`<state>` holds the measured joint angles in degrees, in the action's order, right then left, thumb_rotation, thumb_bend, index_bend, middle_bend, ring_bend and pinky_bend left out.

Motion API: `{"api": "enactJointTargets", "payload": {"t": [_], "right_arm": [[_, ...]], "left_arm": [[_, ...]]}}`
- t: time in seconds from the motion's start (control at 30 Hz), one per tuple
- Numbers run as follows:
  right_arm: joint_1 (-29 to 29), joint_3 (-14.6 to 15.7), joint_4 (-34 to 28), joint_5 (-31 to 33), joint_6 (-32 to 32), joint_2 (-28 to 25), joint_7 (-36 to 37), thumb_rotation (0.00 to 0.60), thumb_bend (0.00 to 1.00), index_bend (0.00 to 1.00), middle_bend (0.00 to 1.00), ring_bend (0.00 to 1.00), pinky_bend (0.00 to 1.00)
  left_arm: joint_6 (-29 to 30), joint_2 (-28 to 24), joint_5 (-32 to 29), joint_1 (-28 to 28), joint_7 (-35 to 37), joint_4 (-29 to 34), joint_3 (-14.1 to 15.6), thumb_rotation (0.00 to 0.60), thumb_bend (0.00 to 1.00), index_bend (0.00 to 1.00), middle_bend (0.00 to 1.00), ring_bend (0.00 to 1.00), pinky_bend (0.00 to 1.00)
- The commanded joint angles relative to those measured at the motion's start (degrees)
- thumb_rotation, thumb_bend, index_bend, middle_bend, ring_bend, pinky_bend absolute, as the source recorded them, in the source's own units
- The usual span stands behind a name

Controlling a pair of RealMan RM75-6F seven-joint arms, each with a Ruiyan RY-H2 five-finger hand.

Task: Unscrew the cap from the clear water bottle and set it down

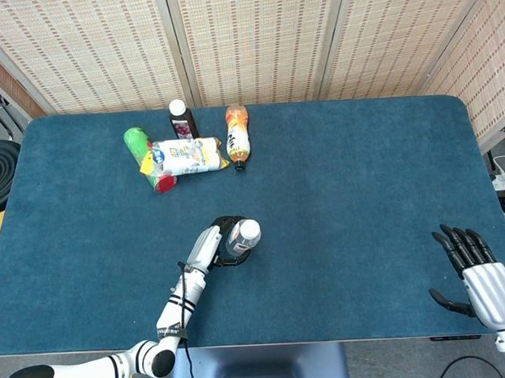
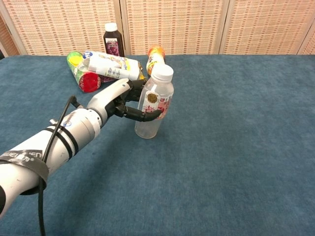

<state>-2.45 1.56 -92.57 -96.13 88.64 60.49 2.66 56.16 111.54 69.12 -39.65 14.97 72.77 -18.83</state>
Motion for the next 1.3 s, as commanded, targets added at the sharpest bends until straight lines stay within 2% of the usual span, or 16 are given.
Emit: {"api": "enactJointTargets", "payload": {"t": [0.03, 0.27, 0.37, 0.43, 0.6, 0.77, 0.97, 1.13, 1.3], "right_arm": [[-0.02, 0.03, -0.05, -0.05, -0.08, 0.05, -0.11, 0.545, 0.14, 0.0, 0.0, 0.0, 0.0], [-0.76, -0.18, 0.68, -2.32, 0.56, 1.51, -0.4, 0.545, 0.14, 0.0, 0.0, 0.0, 0.0], [-3.39, -0.51, 0.17, -5.72, -0.72, 2.21, 0.2, 0.544, 0.14, 0.0, 0.0, 0.0, 0.0], [-6.24, -1.15, -2.3, -7.75, -3.14, 1.05, -0.03, 0.544, 0.14, 0.0, 0.0, 0.0, 0.0], [-15.66, -5.28, -15.57, -7.67, -14.85, -4.35, -4.84, 0.544, 0.14, 0.07, 0.0, 0.0, 0.0], [-24.17, -12.08, -26.54, 2.18, -26.65, -6.66, -14.12, 0.545, 0.14, 0.18, 0.0, 0.0, 0.0], [-32.74, -17.57, -32.92, 17.62, -35.56, -5.92, -26.17, 0.544, 0.14, 0.24, 0.0, 0.0, 0.0], [-38.92, -18.93, -34.15, 29.44, -37.86, -3.81, -34.83, 0.545, 0.14, 0.33, 0.0, 0.0, 0.0], [-43.5, -17.61, -34.38, 36.78, -36.37, -0.24, -41.92, 0.544, 0.14, 0.36, 0.0, 0.0, 0.0]], "left_arm": [[0.27, 0.61, -0.07, 0.05, 2.33, -1.08, -0.46, 0.6, 0.34, 0.37, 0.42, 0.22, 0.17], [2.82, -0.17, 3.68, 2.18, 14.93, 2.1, -0.41, 0.6, 0.37, 0.4, 0.47, 0.26, 0.23], [3.78, -0.8, 5.14, 2.76, 16.67, 3.95, 0.45, 0.6, 0.37, 0.4, 0.47, 0.26, 0.23], [4.08, -1.12, 5.57, 2.86, 15.74, 5.22, 1.05, 0.6, 0.37, 0.4, 0.47, 0.26, 0.23], [4.82, -1.21, 5.09, 3.45, 12.48, 8.73, 2.41, 0.6, 0.37, 0.39, 0.47, 0.26, 0.22], [4.76, -0.6, 4.0, 3.56, 6.79, 9.07, 4.07, 0.6, 0.37, 0.39, 0.47, 0.26, 0.22], [3.35, -0.11, -0.26, 3.2, -1.81, 9.97, 4.42, 0.6, 0.38, 0.39, 0.47, 0.26, 0.22], [3.54, 0.1, -1.5, 3.07, -4.71, 11.27, 3.97, 0.6, 0.37, 0.39, 0.47, 0.26, 0.23], [3.52, -0.15, -2.02, 2.95, -5.73, 12.36, 3.3, 0.6, 0.37, 0.39, 0.47, 0.26, 0.23]]}}
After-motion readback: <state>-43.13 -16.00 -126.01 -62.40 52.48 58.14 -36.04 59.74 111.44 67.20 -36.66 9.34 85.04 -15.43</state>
